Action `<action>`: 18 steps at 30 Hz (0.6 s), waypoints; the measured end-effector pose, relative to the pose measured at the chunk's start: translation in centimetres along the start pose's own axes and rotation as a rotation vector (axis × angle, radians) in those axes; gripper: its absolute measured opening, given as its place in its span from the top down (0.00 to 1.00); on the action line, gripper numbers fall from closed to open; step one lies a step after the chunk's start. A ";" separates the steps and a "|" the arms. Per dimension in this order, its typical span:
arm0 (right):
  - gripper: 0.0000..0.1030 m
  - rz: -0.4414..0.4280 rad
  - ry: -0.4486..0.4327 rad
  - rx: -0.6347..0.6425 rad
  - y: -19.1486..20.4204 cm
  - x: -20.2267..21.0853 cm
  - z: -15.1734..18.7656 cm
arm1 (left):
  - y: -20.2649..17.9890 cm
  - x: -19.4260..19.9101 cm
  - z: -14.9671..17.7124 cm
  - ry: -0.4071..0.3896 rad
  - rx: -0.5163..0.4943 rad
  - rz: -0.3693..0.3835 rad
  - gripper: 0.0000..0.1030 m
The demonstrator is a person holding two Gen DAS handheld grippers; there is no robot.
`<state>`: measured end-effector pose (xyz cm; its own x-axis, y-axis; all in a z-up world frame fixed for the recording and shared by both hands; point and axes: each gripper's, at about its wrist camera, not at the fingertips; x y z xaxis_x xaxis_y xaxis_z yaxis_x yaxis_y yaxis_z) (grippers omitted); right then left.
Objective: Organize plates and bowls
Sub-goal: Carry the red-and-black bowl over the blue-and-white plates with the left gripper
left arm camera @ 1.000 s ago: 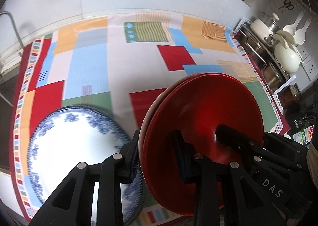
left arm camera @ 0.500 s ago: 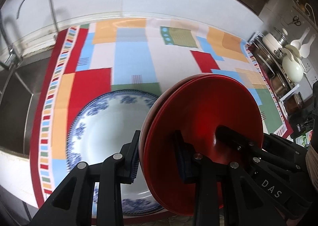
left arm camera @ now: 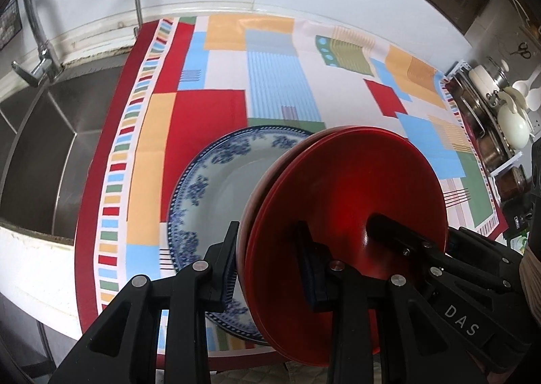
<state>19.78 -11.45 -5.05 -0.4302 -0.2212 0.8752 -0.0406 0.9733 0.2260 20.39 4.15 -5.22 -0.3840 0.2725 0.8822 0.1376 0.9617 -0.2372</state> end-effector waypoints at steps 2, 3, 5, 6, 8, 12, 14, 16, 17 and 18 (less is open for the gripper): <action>0.73 -0.002 0.010 0.001 0.3 -0.4 0.0 | 0.5 -0.2 0.1 0.010 0.006 -0.001 0.70; 0.73 -0.003 0.016 0.002 0.5 -0.7 0.0 | 0.7 -0.4 0.1 0.016 0.007 -0.001 0.70; 0.73 -0.003 0.028 0.002 0.7 -1.2 0.0 | 1.0 -0.8 0.0 0.027 0.009 0.000 0.70; 0.73 -0.002 0.035 0.001 0.8 -1.5 0.0 | 1.1 -1.0 0.0 0.032 0.009 0.000 0.70; 0.73 0.001 0.047 -0.002 0.8 -2.0 -0.1 | 1.3 -1.4 -0.1 0.045 0.010 0.000 0.70; 0.73 0.004 0.071 -0.009 0.7 -2.9 -0.2 | 1.5 -2.3 -0.3 0.064 0.013 0.002 0.70; 0.73 0.006 0.078 -0.009 0.7 -3.2 -0.4 | 1.7 -2.6 -0.4 0.072 0.016 0.004 0.70; 0.73 0.008 0.084 -0.009 0.7 -3.5 -0.5 | 1.8 -2.9 -0.5 0.079 0.018 0.005 0.70; 0.73 0.008 0.088 -0.010 0.7 -3.7 -0.5 | 1.8 -3.0 -0.5 0.080 0.019 0.006 0.70; 0.73 0.009 0.093 -0.011 0.6 -3.9 -0.6 | 1.9 -3.2 -0.6 0.082 0.017 0.005 0.70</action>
Point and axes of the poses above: each gripper's, at about its wrist camera, not at the fingertips, and x roughly against the way its jaws point, y to its left, z to its underside, and after that the axes turned 2 degrees about z, right-handed
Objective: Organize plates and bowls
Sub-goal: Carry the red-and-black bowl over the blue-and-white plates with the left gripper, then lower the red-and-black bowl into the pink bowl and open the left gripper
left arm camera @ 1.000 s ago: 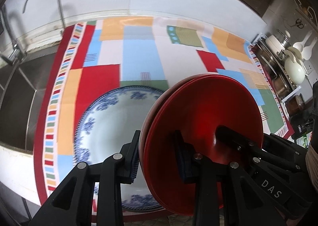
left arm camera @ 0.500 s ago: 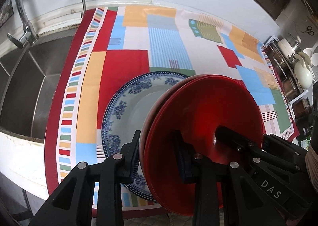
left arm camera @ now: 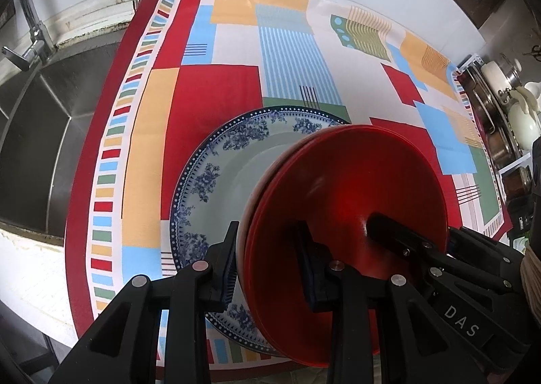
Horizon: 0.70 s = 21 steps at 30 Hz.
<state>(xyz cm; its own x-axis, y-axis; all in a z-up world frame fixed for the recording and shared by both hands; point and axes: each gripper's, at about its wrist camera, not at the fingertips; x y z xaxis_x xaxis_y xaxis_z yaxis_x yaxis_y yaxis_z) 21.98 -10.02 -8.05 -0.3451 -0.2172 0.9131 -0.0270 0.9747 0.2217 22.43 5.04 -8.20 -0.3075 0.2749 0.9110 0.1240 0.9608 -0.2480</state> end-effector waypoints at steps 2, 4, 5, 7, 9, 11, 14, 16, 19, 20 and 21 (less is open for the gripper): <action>0.73 0.002 0.003 0.001 0.0 -0.2 -0.1 | 0.0 -0.2 -0.1 0.001 0.002 0.001 0.70; 0.73 0.005 0.006 0.003 0.1 -0.3 -0.3 | 0.0 -0.3 -0.2 0.001 0.003 -0.001 0.70; 0.73 0.006 0.007 0.004 0.0 -0.4 -0.4 | 0.0 -0.4 -0.3 0.002 0.005 -0.001 0.70; 0.73 0.006 0.012 0.005 0.0 -0.5 -0.5 | 0.1 -0.6 -0.4 0.001 0.005 0.000 0.70; 0.73 0.006 0.016 0.006 -0.1 -0.7 -0.6 | 0.1 -0.6 -0.5 -0.002 0.002 -0.001 0.71; 0.73 0.006 0.018 0.006 -0.2 -0.8 -0.7 | 0.0 -0.7 -0.6 -0.008 -0.003 -0.003 0.71; 0.73 0.005 0.016 0.009 -0.3 -0.9 -0.8 | 0.0 -0.7 -0.6 -0.016 -0.012 -0.003 0.71; 0.73 0.006 0.016 0.011 -0.3 -1.0 -0.9 | -0.1 -0.7 -0.7 -0.019 -0.016 -0.003 0.71; 0.73 0.008 0.014 0.013 -0.3 -1.0 -0.9 | -0.1 -0.8 -0.8 -0.018 -0.020 0.001 0.71; 0.73 0.009 0.013 0.014 -0.3 -1.0 -0.9 | -0.1 -0.8 -0.8 -0.018 -0.021 0.002 0.71; 0.72 0.010 0.011 0.013 -0.3 -1.0 -0.9 | -0.1 -0.8 -0.8 -0.018 -0.022 0.004 0.71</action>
Point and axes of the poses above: each gripper's, at about its wrist camera, not at the fingertips, and x roughly against the way its jaws point, y to its left, z to its underside, and after that the axes turned 2 degrees about z, right-handed
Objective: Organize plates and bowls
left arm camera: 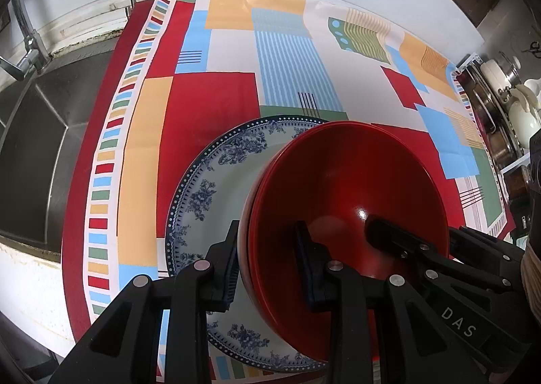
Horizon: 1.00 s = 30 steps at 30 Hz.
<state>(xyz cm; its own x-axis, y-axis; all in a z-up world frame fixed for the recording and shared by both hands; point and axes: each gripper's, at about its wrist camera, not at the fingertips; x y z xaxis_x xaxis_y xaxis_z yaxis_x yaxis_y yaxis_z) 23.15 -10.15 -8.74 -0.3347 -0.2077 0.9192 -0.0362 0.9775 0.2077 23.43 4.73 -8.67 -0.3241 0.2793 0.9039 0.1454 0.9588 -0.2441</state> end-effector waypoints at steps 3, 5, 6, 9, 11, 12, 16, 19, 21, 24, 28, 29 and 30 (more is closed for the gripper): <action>0.72 0.004 -0.003 0.001 0.1 0.0 0.0 | 0.1 -0.1 0.0 0.001 0.001 0.009 0.71; 0.71 0.007 -0.008 0.003 0.2 0.0 0.0 | 0.1 -0.1 0.0 0.001 -0.004 0.013 0.71; 0.71 0.007 -0.013 0.004 0.2 0.0 0.1 | 0.1 0.0 0.1 -0.003 -0.007 0.009 0.70; 0.69 0.007 -0.022 -0.001 0.2 -0.1 0.1 | 0.2 0.6 0.2 -0.030 -0.017 -0.013 0.60; 0.61 0.000 -0.027 -0.002 0.2 0.0 0.1 | 0.2 1.3 0.2 -0.058 -0.029 -0.028 0.58; 0.57 0.004 -0.037 -0.003 0.3 0.2 0.1 | 0.2 2.0 0.3 -0.080 -0.040 -0.032 0.55; 0.51 0.020 -0.111 -0.023 0.3 2.4 0.4 | -0.1 4.4 0.8 -0.163 -0.077 -0.060 0.41; 0.37 0.055 -0.187 -0.028 0.4 4.6 0.9 | -0.5 6.1 1.4 -0.222 -0.100 -0.088 0.30; 0.32 0.093 -0.244 -0.024 0.5 6.3 1.6 | -0.8 7.2 2.0 -0.258 -0.113 -0.110 0.25; 0.26 0.125 -0.302 -0.012 0.4 8.1 2.6 | -1.3 8.4 3.2 -0.307 -0.127 -0.133 0.18; 0.21 0.140 -0.356 -0.004 -0.1 9.6 4.3 | -2.1 9.6 5.0 -0.365 -0.137 -0.152 0.12; 0.20 0.139 -0.365 -0.001 -0.3 9.9 4.7 | -2.3 9.8 5.4 -0.374 -0.135 -0.156 0.11; 0.19 0.135 -0.371 0.004 -0.4 10.2 5.1 | -2.5 10.0 5.9 -0.382 -0.131 -0.157 0.11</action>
Point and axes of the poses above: each gripper's, at about its wrist camera, not at the fingertips, and x roughly against the way its jaws point, y to its left, z to its underside, and after that the axes turned 2 degrees about z, right-handed
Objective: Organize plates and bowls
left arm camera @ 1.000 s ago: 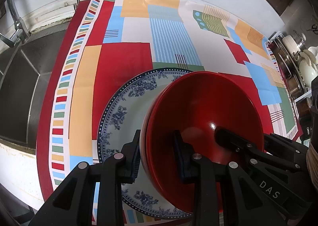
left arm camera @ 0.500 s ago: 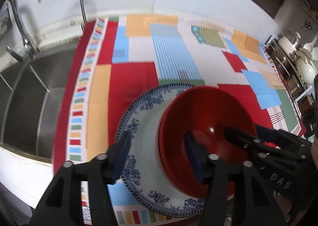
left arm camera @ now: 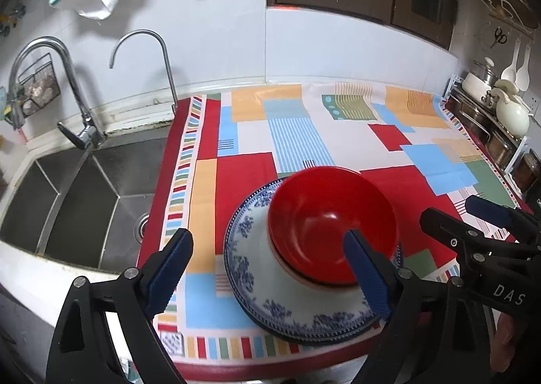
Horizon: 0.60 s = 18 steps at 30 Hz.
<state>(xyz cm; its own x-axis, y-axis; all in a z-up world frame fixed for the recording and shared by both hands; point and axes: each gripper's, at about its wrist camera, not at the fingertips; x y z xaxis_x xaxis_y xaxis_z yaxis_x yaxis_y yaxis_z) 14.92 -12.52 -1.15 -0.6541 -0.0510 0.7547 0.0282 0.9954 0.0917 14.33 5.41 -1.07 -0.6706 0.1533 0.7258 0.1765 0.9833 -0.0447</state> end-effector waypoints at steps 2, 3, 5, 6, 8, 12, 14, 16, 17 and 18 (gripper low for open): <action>0.19 -0.006 -0.005 0.007 -0.3 0.7 0.5 | -0.5 1.1 0.8 -0.022 0.018 -0.012 0.11; 0.19 -0.008 -0.007 0.012 -0.6 1.2 0.8 | -0.7 1.5 1.1 -0.031 0.025 -0.018 0.10; 0.19 -0.008 -0.022 0.027 -1.0 2.1 1.5 | -1.4 2.7 1.9 -0.059 0.045 -0.035 0.08; 0.19 -0.006 -0.031 0.034 -1.3 2.6 1.9 | -1.6 3.2 2.2 -0.067 0.049 -0.038 0.06; 0.19 -0.006 -0.049 0.048 -1.8 3.7 2.6 | -2.5 4.5 3.0 -0.096 0.058 -0.055 0.05; 0.19 -0.008 -0.087 0.074 -2.8 6.1 4.2 | -4.1 7.2 4.8 -0.148 0.067 -0.077 0.03; 0.19 -0.015 -0.099 0.078 -3.3 7.3 5.0 | -5.0 8.4 5.6 -0.167 0.061 -0.082 0.02; 0.19 -0.019 -0.117 0.082 -3.9 8.7 6.0 | -5.7 9.5 6.4 -0.181 0.059 -0.085 0.02; 0.19 -0.018 -0.125 0.083 -4.2 9.4 6.4 | -6.1 10.0 6.7 -0.184 0.058 -0.085 0.02; 0.19 -0.014 -0.131 0.084 -4.5 10.0 6.9 | -6.5 10.6 7.2 -0.187 0.059 -0.084 0.02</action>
<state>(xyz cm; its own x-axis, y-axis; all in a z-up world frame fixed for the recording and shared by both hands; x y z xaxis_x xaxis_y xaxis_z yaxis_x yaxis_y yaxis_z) 3.09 -16.91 1.52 -0.7470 -0.0594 0.6621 -0.0410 0.9982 0.0432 0.89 1.37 1.98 -0.8043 0.0807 0.5888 0.0758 0.9966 -0.0331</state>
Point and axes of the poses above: each gripper's, at about its wrist camera, not at the fingertips, and x roughly against the way its jaws point, y to its left, z to its underside, and after that the axes turned 2 degrees about z, right-handed
